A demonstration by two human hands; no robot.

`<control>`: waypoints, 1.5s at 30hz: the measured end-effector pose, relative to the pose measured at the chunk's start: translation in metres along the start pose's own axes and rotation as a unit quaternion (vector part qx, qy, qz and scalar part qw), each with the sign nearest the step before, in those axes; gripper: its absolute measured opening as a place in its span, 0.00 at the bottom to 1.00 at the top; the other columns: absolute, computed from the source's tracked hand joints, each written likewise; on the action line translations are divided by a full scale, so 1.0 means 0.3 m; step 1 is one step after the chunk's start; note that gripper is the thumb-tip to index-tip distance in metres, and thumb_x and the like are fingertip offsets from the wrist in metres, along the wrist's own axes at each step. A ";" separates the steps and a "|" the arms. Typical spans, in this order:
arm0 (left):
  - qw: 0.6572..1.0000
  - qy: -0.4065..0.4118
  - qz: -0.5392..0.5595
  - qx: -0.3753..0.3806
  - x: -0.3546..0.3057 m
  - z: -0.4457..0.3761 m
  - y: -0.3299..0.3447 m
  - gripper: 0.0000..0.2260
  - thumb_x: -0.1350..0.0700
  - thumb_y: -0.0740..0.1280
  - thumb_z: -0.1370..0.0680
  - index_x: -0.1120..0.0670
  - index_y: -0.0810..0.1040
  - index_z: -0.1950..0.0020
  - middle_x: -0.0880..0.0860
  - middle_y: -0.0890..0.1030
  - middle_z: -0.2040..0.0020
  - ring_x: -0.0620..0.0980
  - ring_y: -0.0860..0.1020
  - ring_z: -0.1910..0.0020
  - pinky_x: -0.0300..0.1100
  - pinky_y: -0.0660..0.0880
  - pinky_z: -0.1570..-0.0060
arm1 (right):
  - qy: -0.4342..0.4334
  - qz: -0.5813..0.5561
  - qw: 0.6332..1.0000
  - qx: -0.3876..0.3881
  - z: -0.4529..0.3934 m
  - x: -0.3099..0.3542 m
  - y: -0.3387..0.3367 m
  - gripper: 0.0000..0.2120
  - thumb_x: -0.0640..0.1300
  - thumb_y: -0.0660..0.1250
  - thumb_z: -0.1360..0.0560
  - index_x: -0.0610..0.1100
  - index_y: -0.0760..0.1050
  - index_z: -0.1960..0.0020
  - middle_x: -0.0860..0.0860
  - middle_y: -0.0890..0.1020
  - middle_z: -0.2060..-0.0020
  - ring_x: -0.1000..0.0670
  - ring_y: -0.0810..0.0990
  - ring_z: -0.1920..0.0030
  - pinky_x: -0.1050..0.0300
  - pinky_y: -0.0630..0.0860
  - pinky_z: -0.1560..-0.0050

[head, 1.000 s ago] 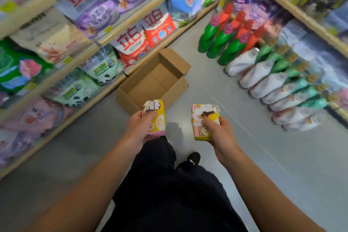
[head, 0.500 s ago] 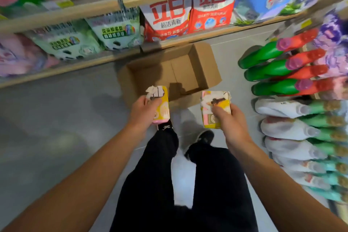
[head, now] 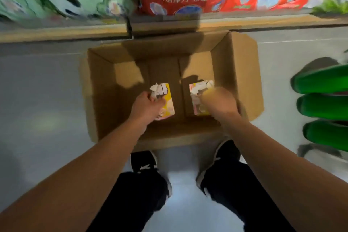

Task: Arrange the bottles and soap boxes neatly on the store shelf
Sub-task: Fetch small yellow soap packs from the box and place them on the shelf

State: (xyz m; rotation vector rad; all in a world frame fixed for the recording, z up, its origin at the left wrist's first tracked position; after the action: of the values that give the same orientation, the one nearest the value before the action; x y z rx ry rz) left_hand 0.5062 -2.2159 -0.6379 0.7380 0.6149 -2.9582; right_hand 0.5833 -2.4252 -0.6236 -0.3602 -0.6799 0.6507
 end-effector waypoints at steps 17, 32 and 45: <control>0.980 0.060 -0.173 -0.080 0.138 -0.430 0.229 0.20 0.50 0.70 0.24 0.56 0.75 0.35 0.57 0.77 0.39 0.57 0.76 0.42 0.44 0.72 0.49 | -0.076 0.212 0.974 -0.027 -0.465 -0.150 0.213 0.29 0.53 0.68 0.24 0.42 0.65 0.28 0.42 0.70 0.33 0.39 0.69 0.34 0.50 0.68 0.36; 0.996 0.029 -0.003 0.089 -0.246 1.225 -0.523 0.04 0.51 0.66 0.23 0.45 0.79 0.57 0.51 0.85 0.55 0.51 0.84 0.55 0.53 0.79 0.46 | -0.062 0.176 0.972 0.143 1.264 0.306 -0.443 0.20 0.55 0.64 0.22 0.47 0.71 0.35 0.50 0.80 0.41 0.52 0.78 0.51 0.58 0.71 0.53; 0.990 0.126 0.042 0.038 -0.260 1.945 -0.956 0.08 0.53 0.64 0.20 0.49 0.79 0.43 0.49 0.84 0.52 0.49 0.83 0.56 0.44 0.81 0.53 | -0.188 0.118 0.962 0.159 1.953 0.610 -0.621 0.19 0.55 0.62 0.22 0.53 0.71 0.32 0.61 0.77 0.47 0.61 0.75 0.50 0.68 0.67 0.54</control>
State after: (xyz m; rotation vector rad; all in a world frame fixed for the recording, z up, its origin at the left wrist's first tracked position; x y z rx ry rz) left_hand 0.2802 -2.1804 -0.0243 1.1260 0.4696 -2.8485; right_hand 0.3754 -2.3855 -0.0181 -0.0147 -0.8841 1.0567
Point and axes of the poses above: each hand's wrist, its own z-axis away from the middle knuckle, its own y-axis out of the palm, x = y × z, the point moved 3 cm from there along -z, towards the middle knuckle
